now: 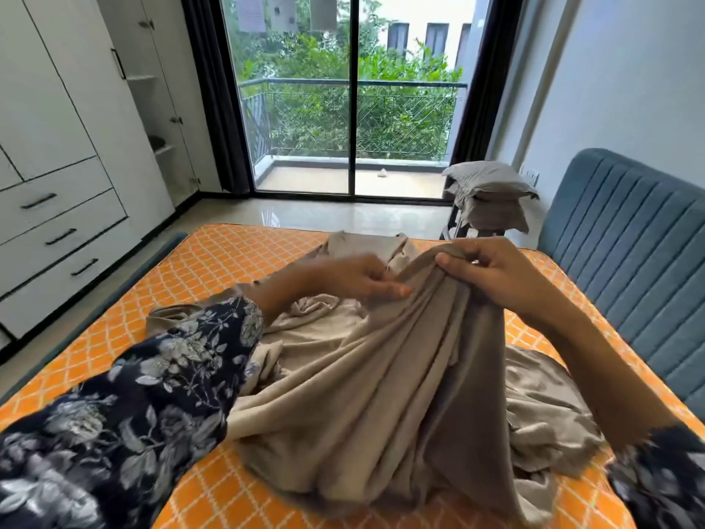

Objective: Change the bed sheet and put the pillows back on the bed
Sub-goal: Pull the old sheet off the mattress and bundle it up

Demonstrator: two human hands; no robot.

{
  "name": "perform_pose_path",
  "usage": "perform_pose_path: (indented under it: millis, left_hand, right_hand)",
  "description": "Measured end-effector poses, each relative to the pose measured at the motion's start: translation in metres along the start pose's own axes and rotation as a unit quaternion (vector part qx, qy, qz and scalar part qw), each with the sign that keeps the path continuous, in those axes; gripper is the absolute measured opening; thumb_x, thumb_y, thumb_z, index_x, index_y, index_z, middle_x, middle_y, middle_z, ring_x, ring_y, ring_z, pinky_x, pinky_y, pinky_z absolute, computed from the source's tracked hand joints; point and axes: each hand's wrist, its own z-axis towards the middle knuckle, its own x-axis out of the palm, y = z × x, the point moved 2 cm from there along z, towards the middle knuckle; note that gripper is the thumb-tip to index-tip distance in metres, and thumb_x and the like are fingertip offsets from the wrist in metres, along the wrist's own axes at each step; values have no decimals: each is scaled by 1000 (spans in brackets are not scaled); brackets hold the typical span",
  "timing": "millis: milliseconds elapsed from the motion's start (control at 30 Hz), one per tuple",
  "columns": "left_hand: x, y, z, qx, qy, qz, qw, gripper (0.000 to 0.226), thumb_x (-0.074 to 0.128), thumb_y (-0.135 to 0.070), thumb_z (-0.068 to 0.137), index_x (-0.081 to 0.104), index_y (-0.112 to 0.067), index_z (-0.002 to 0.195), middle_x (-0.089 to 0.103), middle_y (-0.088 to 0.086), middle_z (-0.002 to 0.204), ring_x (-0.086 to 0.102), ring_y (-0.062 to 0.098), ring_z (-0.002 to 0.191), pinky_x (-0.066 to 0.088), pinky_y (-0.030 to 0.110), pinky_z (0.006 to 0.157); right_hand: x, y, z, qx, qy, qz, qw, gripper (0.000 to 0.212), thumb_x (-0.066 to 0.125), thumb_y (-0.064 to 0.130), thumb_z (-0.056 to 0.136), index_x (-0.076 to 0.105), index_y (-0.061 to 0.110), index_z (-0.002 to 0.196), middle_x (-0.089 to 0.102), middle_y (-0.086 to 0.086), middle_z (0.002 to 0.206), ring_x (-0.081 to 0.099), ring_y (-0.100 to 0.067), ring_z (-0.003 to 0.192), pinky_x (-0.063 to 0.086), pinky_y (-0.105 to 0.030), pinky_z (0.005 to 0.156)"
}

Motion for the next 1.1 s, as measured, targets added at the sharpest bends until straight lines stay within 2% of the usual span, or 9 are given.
perform_pose_path:
  millis: [100,233,333,467,600,667,800,933,1100]
  left_hand:
    - [24,29,7,-25,54,41,997,35,59,-20,96,53,-11,62,42,-13,48,36,-3,45,30,14,51]
    - [47,65,21,-90,75,156,981,27,61,-26,93,65,-2,84,64,18,77,49,13,66,36,28,61]
    - [54,73,28,-99,96,203,970,27,59,-29,94,66,-7,80,63,13,77,50,15,72,36,28,63]
    - [-6,47,38,-75,-64,212,972,32,49,-26,98,71,-3,98,69,17,91,59,19,81,38,28,71]
    - [-64,-19,31,-15,-219,354,909,27,45,-28,98,66,-20,115,66,16,109,61,35,105,45,38,82]
    - [-68,-57,30,1,-217,440,872,32,41,-36,100,59,-27,125,63,17,112,59,36,108,45,38,82]
    - [-56,-101,38,85,-191,511,834,32,43,-40,99,61,-26,122,63,15,112,59,34,107,44,37,81]
    - [-49,-90,43,124,-149,363,911,40,56,-42,94,54,-20,60,56,6,64,52,21,66,38,32,64]
    - [-33,-38,40,33,-22,184,982,51,69,-37,87,42,-18,48,35,-8,40,33,5,35,24,16,41]
  right_hand:
    - [-22,-5,-14,14,-25,13,1000,25,60,27,86,75,10,96,74,-1,91,64,-2,82,48,-21,78]
    - [-54,-7,-39,45,-55,26,997,18,60,28,83,77,29,90,74,13,86,64,2,81,49,-13,75]
    - [-76,-21,-52,89,-118,0,989,16,61,28,86,76,34,88,71,21,78,61,8,75,46,-8,71]
    - [-98,-50,-63,184,-242,-33,952,13,59,24,94,70,21,87,68,14,65,61,0,65,42,-5,57]
    - [-95,-54,-54,261,-324,-153,897,18,60,26,93,65,9,90,63,-13,79,60,-29,78,34,-31,58]
    - [-78,-43,-37,236,-305,-115,916,18,68,21,88,60,12,102,66,-14,93,62,-24,85,38,-27,65]
    - [-21,-16,3,131,-78,18,988,65,74,10,82,40,17,137,73,-9,100,67,-13,92,49,-18,86]
    - [-3,-8,19,62,-79,46,994,29,67,18,87,65,-4,105,71,-19,96,60,-10,86,47,-32,81]
    - [-10,-9,-4,76,-48,75,993,14,58,8,92,70,1,94,72,-15,91,63,-14,82,49,-31,79]
